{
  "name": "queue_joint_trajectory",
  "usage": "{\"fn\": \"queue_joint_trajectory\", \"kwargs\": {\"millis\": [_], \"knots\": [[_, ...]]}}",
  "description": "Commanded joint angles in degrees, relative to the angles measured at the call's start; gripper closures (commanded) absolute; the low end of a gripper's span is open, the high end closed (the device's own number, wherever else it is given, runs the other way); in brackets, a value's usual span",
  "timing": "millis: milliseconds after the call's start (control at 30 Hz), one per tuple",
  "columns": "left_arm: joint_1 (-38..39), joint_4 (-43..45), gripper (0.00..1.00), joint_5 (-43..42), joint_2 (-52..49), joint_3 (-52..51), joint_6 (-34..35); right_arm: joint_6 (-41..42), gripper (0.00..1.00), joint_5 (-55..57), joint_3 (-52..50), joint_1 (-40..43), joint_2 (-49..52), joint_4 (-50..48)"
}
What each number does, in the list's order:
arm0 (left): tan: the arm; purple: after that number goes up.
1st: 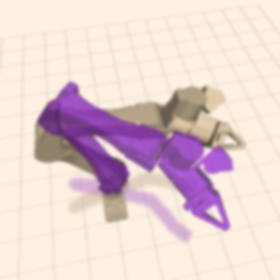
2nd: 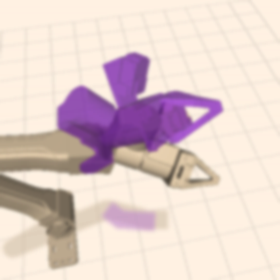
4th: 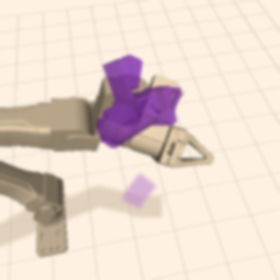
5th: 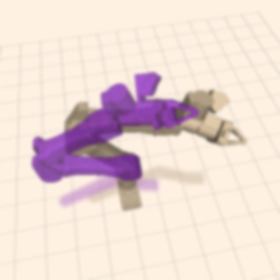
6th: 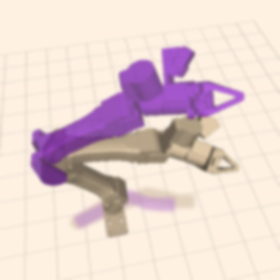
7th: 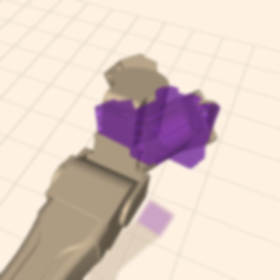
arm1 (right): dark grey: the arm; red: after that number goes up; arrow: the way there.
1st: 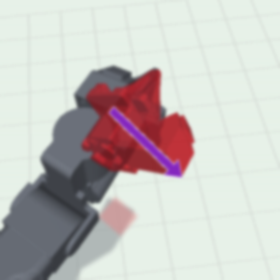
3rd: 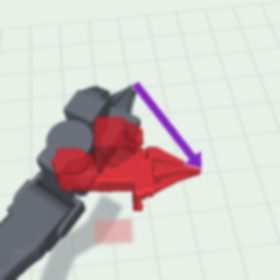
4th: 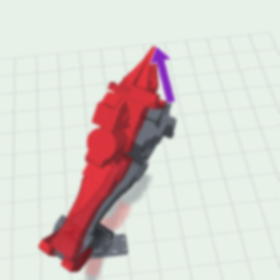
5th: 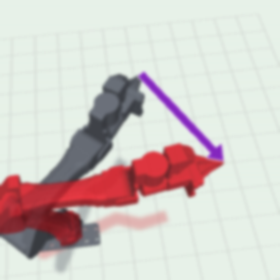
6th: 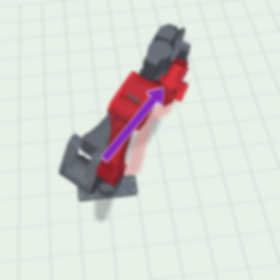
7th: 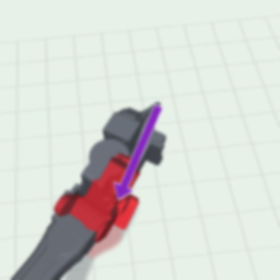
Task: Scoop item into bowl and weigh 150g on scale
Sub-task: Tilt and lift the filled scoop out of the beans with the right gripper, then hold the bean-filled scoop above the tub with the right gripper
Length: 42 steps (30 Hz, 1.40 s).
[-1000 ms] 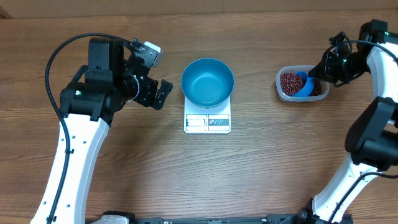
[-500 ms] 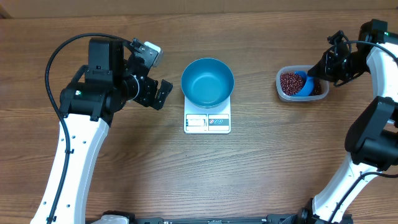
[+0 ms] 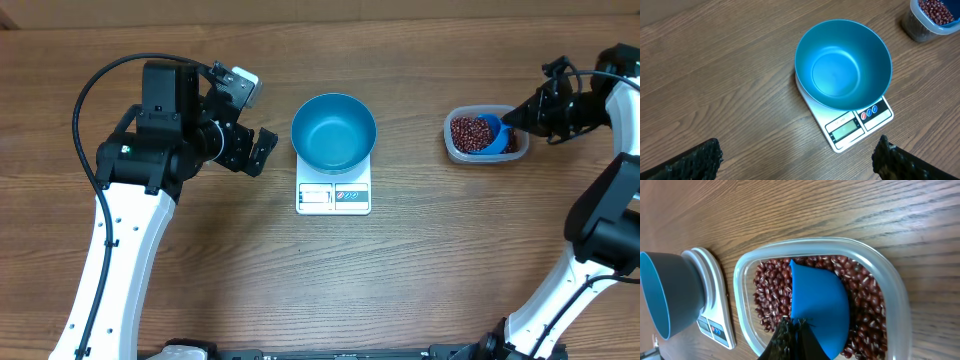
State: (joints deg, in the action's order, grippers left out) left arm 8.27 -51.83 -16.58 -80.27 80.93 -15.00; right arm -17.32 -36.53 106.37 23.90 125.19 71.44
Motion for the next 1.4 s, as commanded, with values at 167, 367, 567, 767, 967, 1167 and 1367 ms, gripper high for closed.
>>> {"fn": "queue_joint_trajectory", "kwargs": {"millis": [167, 367, 567, 767, 967, 1167, 1367], "knots": [[0.3, 0.0, 0.01, -0.8, 0.0, -0.2, 0.4, -2.7, 0.96, -2.3, -0.5, 2.2, 1.0, 0.2], [0.3, 0.0, 0.0, -0.9, 0.0, -0.2, 0.4, -2.7, 0.96, -7.0, -0.5, 3.3, 1.0, 0.7], [0.3, 0.0, 0.01, -0.9, 0.0, -0.2, 0.4, -2.7, 0.96, -9.7, -0.5, 4.2, 1.0, 1.5], [0.3, 0.0, 0.0, -0.9, 0.0, -0.2, 0.4, -2.7, 0.96, -9.7, -0.5, 4.2, 1.0, 1.7], [0.3, 0.0, 0.0, -0.9, 0.0, -0.2, 0.4, -2.7, 0.96, -10.1, -0.5, 4.2, 1.0, 1.8], [0.3, 0.0, 0.0, -0.9, 0.0, -0.2, 0.4, -2.7, 0.96, -10.1, -0.5, 4.1, 1.0, 2.1], [0.3, 0.0, 0.0, -0.9, 0.0, -0.2, 0.4, -2.7, 0.96, -10.1, -0.5, 4.2, 1.0, 2.1]]}}
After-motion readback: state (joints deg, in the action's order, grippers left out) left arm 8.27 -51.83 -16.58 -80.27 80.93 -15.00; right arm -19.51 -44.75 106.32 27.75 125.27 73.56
